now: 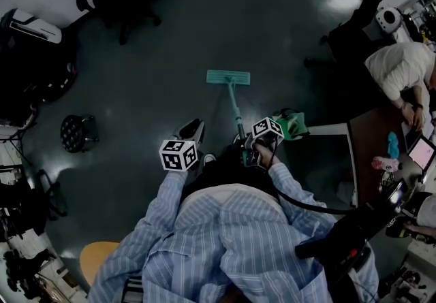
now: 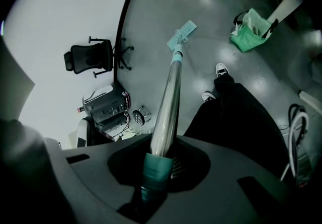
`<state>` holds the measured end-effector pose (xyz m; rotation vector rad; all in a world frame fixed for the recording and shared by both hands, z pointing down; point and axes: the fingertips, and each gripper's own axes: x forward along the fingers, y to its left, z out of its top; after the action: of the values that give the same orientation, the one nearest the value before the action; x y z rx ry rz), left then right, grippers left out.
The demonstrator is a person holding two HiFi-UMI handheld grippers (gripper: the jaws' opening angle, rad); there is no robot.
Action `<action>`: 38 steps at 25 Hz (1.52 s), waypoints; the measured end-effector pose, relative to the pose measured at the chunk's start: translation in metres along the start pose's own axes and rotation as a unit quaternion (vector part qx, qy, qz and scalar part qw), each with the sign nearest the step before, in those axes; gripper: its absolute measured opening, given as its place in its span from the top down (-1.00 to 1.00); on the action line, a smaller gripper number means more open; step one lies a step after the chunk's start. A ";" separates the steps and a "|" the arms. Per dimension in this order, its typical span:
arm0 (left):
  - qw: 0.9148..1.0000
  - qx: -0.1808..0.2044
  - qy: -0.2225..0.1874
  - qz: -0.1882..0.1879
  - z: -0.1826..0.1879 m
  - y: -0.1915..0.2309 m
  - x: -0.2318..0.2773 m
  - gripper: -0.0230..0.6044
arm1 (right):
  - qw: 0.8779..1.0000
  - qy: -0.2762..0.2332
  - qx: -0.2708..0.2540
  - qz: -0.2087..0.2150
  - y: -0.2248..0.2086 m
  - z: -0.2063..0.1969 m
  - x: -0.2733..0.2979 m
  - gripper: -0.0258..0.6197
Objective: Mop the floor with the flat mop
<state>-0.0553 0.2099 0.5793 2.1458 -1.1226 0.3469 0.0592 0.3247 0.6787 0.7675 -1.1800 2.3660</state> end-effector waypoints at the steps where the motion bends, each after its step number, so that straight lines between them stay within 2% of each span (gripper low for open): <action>1: 1.000 0.000 -0.001 0.000 0.004 -0.001 0.006 0.71 | 1.000 0.002 -0.002 0.000 0.001 0.006 -0.003 0.74; 15: 1.000 -0.004 -0.028 0.015 0.056 -0.027 0.087 0.71 | 0.999 0.026 -0.031 -0.020 0.015 0.088 -0.048 0.74; 27: 0.999 0.032 -0.018 -0.006 0.085 -0.056 0.130 0.71 | 0.998 0.036 -0.044 -0.031 0.034 0.143 -0.068 0.74; 32: 0.999 0.035 -0.015 -0.011 0.098 -0.047 0.146 0.71 | 0.998 0.033 -0.048 -0.033 0.046 0.167 -0.070 0.74; 38: 1.000 0.026 -0.005 -0.010 0.118 -0.015 0.170 0.71 | 0.998 0.029 -0.046 -0.039 0.071 0.204 -0.069 0.74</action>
<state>0.0483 0.0306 0.5738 2.2034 -1.1087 0.3612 0.1342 0.1114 0.6937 0.6961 -1.2040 2.2395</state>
